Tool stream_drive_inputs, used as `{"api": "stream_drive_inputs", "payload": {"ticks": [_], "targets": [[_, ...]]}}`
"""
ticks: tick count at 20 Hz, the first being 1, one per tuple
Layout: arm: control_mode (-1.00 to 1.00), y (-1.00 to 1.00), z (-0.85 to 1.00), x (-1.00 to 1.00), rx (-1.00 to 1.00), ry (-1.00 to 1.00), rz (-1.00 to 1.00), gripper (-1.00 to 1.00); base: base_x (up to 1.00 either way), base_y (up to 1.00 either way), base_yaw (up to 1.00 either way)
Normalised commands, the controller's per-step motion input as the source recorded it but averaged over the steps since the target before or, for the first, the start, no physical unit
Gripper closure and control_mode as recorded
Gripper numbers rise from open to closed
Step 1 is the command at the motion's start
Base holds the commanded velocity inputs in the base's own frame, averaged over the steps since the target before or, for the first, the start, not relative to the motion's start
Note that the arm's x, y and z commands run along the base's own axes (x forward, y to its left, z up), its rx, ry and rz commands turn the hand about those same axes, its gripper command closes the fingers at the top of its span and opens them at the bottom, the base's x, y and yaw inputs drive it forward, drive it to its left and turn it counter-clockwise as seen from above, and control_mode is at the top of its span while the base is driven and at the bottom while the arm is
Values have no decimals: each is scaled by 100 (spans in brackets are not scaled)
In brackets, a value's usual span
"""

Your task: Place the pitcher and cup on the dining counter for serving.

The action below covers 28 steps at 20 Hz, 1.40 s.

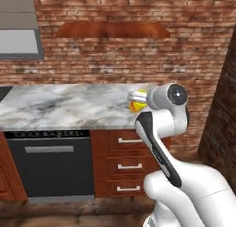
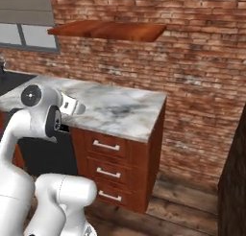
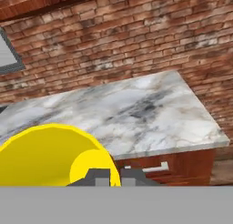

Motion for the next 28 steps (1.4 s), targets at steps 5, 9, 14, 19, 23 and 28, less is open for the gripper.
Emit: {"api": "stream_drive_inputs", "payload": {"ticks": [5,9,14,19,23,28], "targets": [[100,0,0,0,0,0,0,100,-71,-28,87],[100,0,0,0,0,0,0,100,-44,-1,100],[100,0,0,0,0,0,0,100,-28,0,100],[100,0,0,0,0,0,0,100,-27,0,100],[100,0,0,0,0,0,0,100,-27,0,100],[100,0,0,0,0,0,0,100,-9,-30,95]]}}
